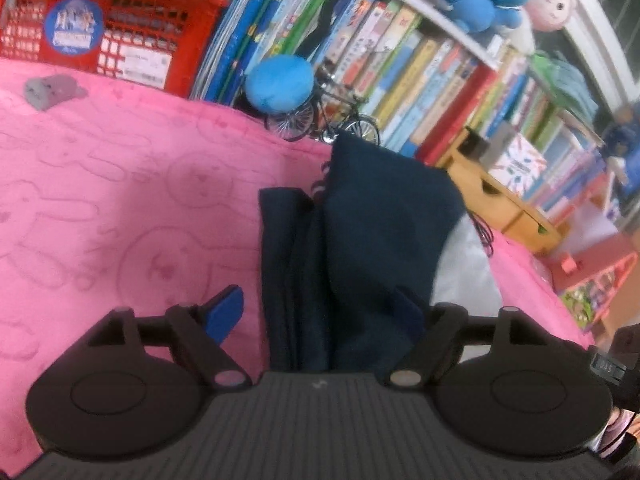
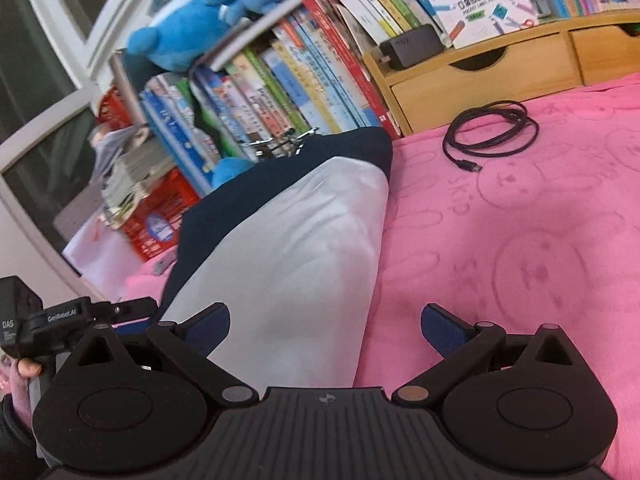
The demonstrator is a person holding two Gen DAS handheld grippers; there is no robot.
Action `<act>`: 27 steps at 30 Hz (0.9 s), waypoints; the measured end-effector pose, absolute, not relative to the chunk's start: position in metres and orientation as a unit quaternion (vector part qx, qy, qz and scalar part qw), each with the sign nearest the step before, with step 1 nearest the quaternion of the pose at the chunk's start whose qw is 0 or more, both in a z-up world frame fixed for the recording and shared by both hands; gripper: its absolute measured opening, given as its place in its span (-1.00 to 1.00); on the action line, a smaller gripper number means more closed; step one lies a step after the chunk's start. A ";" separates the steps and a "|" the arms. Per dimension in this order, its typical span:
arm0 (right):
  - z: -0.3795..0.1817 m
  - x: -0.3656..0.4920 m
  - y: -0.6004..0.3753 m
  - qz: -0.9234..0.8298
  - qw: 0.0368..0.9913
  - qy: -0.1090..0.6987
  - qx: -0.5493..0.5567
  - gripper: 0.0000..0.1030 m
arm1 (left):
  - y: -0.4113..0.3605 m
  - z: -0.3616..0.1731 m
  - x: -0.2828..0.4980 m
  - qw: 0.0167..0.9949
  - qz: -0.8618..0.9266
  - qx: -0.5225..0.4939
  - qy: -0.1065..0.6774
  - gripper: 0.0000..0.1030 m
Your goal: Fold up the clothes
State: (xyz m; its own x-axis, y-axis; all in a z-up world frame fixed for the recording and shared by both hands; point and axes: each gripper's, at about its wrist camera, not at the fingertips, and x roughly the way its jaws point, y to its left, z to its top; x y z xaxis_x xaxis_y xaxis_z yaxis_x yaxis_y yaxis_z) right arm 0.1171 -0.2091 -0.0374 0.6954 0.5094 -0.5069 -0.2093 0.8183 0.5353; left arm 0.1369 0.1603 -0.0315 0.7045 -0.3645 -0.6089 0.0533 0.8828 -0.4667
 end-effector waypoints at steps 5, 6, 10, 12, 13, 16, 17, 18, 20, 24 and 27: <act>-0.047 0.146 -0.195 0.211 0.896 0.331 0.206 0.81 | 0.155 -0.044 0.157 0.897 -0.146 -0.204 0.364 0.40; -0.048 0.149 -0.192 0.213 0.897 0.331 0.203 0.32 | 0.153 -0.043 0.157 0.896 -0.156 -0.205 0.363 0.19; -0.035 0.149 -0.187 0.212 0.892 0.334 0.218 -0.21 | 0.145 -0.032 0.150 0.895 -0.188 -0.200 0.351 -0.40; -0.019 0.143 -0.195 0.219 0.889 0.328 0.234 -0.32 | 0.144 -0.024 0.140 0.892 -0.215 -0.203 0.341 -0.46; -0.011 0.138 -0.198 0.221 0.892 0.324 0.226 -0.32 | 0.143 -0.021 0.135 0.889 -0.231 -0.207 0.337 -0.46; 0.003 0.127 -0.202 0.211 0.904 0.325 0.181 -0.26 | 0.139 -0.029 0.130 0.896 -0.212 -0.174 0.349 -0.32; 0.002 0.126 -0.201 0.201 0.908 0.331 0.158 -0.17 | 0.137 -0.034 0.129 0.901 -0.195 -0.159 0.354 -0.12; 0.000 0.125 -0.198 0.185 0.914 0.338 0.129 -0.11 | 0.136 -0.036 0.125 0.908 -0.179 -0.143 0.350 0.03; -0.007 0.122 -0.188 0.136 0.926 0.347 0.050 0.04 | 0.138 -0.035 0.112 0.927 -0.153 -0.108 0.324 0.21; 0.007 0.098 -0.166 0.110 0.949 0.292 -0.048 0.29 | 0.140 -0.028 0.094 0.954 -0.087 -0.027 0.284 0.20; 0.015 0.084 -0.134 0.121 0.954 0.245 -0.120 0.45 | 0.150 -0.028 0.091 0.958 -0.058 -0.020 0.280 0.20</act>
State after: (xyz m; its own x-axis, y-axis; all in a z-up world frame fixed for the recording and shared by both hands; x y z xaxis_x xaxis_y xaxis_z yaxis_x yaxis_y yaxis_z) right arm 0.0839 -0.1337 0.0149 0.8503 0.1729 -0.4971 -0.2905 0.9418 -0.1692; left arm 0.0913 0.1500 -0.0282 0.8363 -0.1235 -0.5341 0.1006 0.9923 -0.0720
